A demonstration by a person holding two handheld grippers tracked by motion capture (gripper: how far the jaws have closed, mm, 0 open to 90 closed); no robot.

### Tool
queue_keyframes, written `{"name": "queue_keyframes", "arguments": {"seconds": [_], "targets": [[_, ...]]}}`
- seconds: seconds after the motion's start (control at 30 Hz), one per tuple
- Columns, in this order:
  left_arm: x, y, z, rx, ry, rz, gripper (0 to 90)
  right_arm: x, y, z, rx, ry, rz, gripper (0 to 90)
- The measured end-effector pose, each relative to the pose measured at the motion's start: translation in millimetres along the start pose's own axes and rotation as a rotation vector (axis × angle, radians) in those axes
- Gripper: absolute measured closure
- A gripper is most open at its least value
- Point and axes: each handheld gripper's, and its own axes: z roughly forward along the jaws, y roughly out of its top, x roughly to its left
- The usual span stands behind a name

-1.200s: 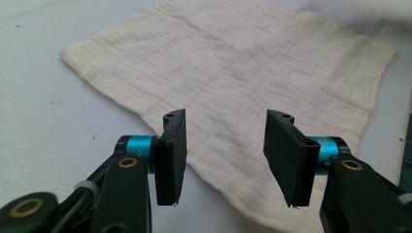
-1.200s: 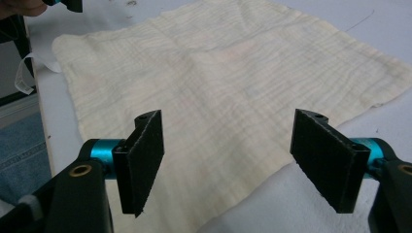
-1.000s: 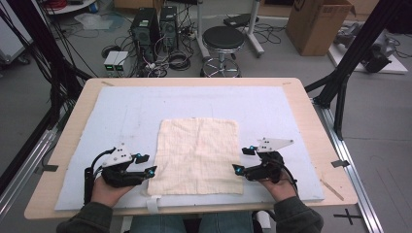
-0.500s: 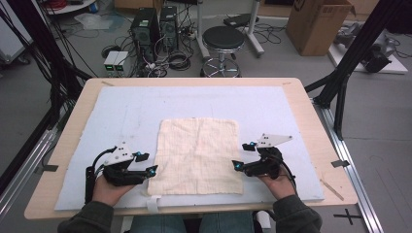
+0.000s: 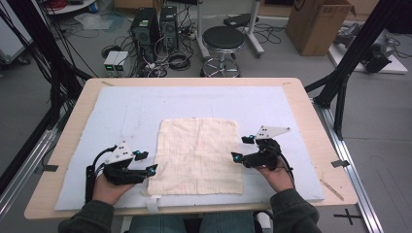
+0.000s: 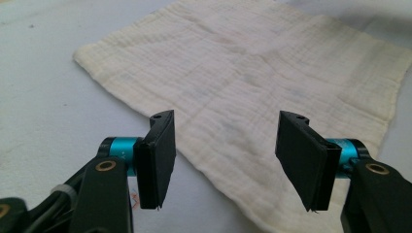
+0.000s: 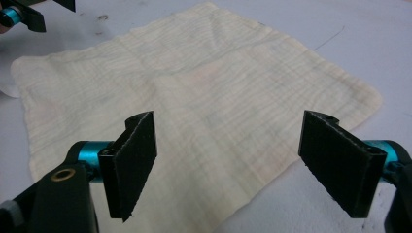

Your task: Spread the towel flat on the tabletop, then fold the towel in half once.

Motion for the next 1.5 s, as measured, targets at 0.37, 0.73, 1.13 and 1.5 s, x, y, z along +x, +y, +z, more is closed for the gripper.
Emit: {"name": "queue_keyframes", "arguments": {"seconds": [0.37,0.73,1.13,1.5], "targets": [[1.2,0.8,-0.8,-0.002,0.004,0.001,39.3,2.3,9.9,8.9,0.007,0.018,-0.02,21.2],[3.7,2.1,1.5,0.004,0.007,-0.004,38.8,6.5,10.5,15.4,0.036,0.031,-0.026,21.2],[12.3,11.4,10.2,0.019,-0.026,-0.038,38.5,-1.0,13.0,18.2,0.055,0.039,-0.01,21.4],[35.9,38.0,27.6,0.026,-0.031,-0.083,41.0,-23.7,35.6,26.7,0.121,0.037,-0.012,21.3]]}}
